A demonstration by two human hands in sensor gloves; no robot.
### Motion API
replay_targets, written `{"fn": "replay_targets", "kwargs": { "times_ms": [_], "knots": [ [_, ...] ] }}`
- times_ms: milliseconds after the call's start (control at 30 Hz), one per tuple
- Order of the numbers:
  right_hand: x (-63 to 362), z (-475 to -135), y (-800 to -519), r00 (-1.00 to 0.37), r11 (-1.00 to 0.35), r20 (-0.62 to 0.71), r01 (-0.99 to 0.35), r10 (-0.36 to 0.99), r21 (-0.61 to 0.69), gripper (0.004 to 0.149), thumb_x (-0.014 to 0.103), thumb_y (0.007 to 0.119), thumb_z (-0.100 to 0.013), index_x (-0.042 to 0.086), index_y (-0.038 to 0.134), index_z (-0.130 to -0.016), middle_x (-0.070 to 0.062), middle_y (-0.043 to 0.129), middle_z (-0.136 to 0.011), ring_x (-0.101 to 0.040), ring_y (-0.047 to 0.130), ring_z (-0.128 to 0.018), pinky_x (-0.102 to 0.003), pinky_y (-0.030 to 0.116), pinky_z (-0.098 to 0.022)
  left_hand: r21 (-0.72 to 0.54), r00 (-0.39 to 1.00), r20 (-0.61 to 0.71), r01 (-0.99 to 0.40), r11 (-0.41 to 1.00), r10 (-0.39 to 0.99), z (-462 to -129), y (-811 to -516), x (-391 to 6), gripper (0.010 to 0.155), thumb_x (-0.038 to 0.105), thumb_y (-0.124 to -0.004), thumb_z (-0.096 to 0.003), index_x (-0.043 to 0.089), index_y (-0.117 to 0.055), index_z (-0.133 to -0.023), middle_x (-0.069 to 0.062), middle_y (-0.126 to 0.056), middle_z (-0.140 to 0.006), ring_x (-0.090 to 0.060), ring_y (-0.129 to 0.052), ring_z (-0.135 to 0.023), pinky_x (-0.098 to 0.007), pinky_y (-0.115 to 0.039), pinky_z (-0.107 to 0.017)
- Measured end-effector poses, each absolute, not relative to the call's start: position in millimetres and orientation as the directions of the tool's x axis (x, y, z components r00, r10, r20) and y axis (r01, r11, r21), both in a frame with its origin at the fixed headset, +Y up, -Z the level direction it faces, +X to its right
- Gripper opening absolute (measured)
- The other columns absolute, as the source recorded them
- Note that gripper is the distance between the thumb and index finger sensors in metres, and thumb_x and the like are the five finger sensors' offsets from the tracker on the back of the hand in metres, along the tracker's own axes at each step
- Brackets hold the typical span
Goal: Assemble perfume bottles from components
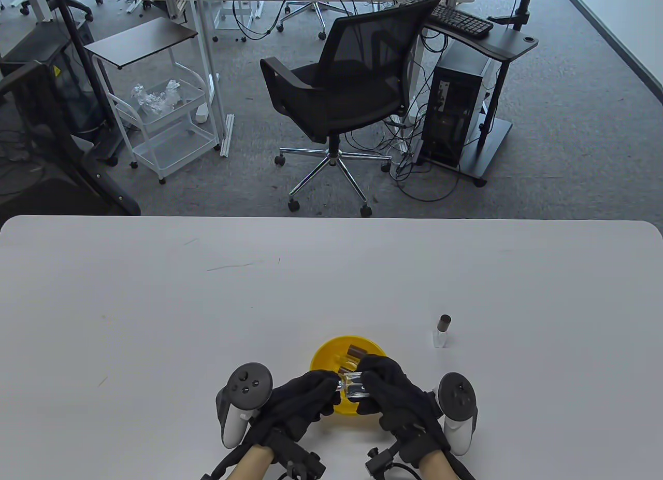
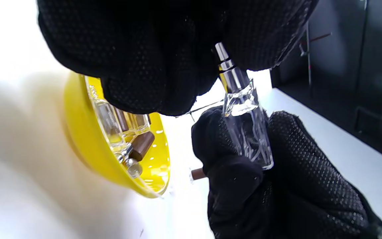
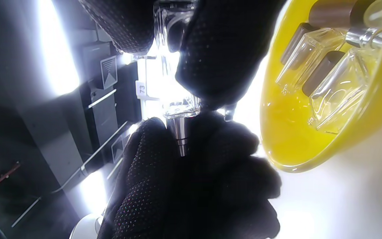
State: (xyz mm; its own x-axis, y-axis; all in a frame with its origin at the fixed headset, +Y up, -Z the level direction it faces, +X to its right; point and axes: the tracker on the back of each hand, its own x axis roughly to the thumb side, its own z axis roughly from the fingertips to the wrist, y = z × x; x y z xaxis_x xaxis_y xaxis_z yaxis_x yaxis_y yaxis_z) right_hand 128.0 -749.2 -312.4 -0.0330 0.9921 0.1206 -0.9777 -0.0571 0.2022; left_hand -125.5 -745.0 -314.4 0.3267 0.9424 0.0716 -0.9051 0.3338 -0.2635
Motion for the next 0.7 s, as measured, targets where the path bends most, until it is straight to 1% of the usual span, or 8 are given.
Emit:
{"fn": "replay_targets", "kwargs": {
  "times_ms": [167, 267, 333, 400, 467, 567, 700],
  "knots": [
    [127.8, -312.4, -749.4, -0.026, -0.049, 0.112, -0.977, 0.993, 0.207, 0.046, 0.026, 0.071, -0.063, 0.004, 0.059, -0.101, -0.023, 0.078, -0.092, -0.037, 0.096, -0.063, -0.028, 0.09, -0.039, -0.243, 0.351, 0.141, -0.894, 0.376, 0.926, -313.0, -738.8, -125.8, 0.048, 0.038, -0.084, -0.0494, 0.018, -0.084, -0.093, -0.008, -0.097, -0.079, -0.026, -0.1, -0.061, -0.039, -0.086, -0.045],
    [127.7, -311.9, -749.5, -0.021, -0.043, 0.102, -0.977, 0.995, 0.211, 0.046, 0.026, 0.071, -0.063, 0.004, 0.059, -0.101, -0.023, 0.078, -0.092, -0.037, 0.096, -0.063, -0.029, 0.09, -0.039, -0.235, 0.337, 0.178, -0.898, 0.373, 0.924, -311.3, -738.1, -124.2, 0.045, 0.032, -0.087, -0.0484, 0.026, -0.081, -0.092, -0.006, -0.091, -0.085, -0.028, -0.095, -0.068, -0.04, -0.084, -0.051],
    [127.8, -312.2, -749.2, -0.018, -0.039, 0.098, -0.975, 0.995, 0.217, 0.046, 0.026, 0.07, -0.063, 0.004, 0.058, -0.101, -0.023, 0.078, -0.092, -0.037, 0.096, -0.064, -0.029, 0.09, -0.039, -0.217, 0.339, 0.208, -0.899, 0.381, 0.917, -310.6, -737.3, -123.5, 0.042, 0.029, -0.089, -0.0476, 0.031, -0.082, -0.089, -0.003, -0.09, -0.088, -0.028, -0.094, -0.071, -0.04, -0.083, -0.053],
    [127.9, -312.0, -748.9, -0.011, -0.031, 0.092, -0.975, 0.996, 0.218, 0.046, 0.026, 0.07, -0.063, 0.003, 0.058, -0.102, -0.023, 0.078, -0.092, -0.037, 0.096, -0.063, -0.029, 0.09, -0.039, -0.197, 0.348, 0.232, -0.897, 0.395, 0.908, -309.8, -735.6, -123.3, 0.041, 0.028, -0.09, -0.0469, 0.034, -0.083, -0.086, -0.001, -0.09, -0.089, -0.027, -0.094, -0.072, -0.04, -0.083, -0.054],
    [127.2, -312.3, -749.4, -0.019, -0.038, 0.087, -0.974, 0.996, 0.225, 0.046, 0.026, 0.07, -0.063, 0.003, 0.058, -0.102, -0.023, 0.078, -0.092, -0.037, 0.096, -0.063, -0.029, 0.09, -0.039, -0.181, 0.325, 0.243, -0.911, 0.372, 0.914, -308.9, -734.2, -123.5, 0.036, 0.027, -0.09, -0.0462, 0.035, -0.087, -0.082, 0.002, -0.089, -0.091, -0.027, -0.093, -0.076, -0.04, -0.082, -0.056],
    [126.8, -311.9, -749.1, -0.005, -0.024, 0.082, -0.974, 0.997, 0.227, 0.047, 0.026, 0.07, -0.063, 0.003, 0.058, -0.102, -0.023, 0.078, -0.092, -0.037, 0.095, -0.064, -0.029, 0.09, -0.039, -0.17, 0.328, 0.241, -0.912, 0.373, 0.913, -308.2, -733.8, -124.6, 0.036, 0.028, -0.09, -0.0456, 0.035, -0.088, -0.081, 0.005, -0.09, -0.089, -0.026, -0.093, -0.076, -0.039, -0.083, -0.056],
    [128.3, -312.4, -747.7, 0.003, -0.017, 0.087, -0.973, 0.996, 0.23, 0.047, 0.026, 0.07, -0.063, 0.004, 0.058, -0.102, -0.023, 0.077, -0.093, -0.037, 0.095, -0.064, -0.029, 0.09, -0.04, -0.175, 0.266, 0.229, -0.935, 0.308, 0.936, -310.5, -737.3, -127.3, 0.035, 0.029, -0.089, -0.0464, 0.037, -0.089, -0.081, 0.008, -0.093, -0.087, -0.023, -0.096, -0.073, -0.037, -0.085, -0.054]
  ]
}}
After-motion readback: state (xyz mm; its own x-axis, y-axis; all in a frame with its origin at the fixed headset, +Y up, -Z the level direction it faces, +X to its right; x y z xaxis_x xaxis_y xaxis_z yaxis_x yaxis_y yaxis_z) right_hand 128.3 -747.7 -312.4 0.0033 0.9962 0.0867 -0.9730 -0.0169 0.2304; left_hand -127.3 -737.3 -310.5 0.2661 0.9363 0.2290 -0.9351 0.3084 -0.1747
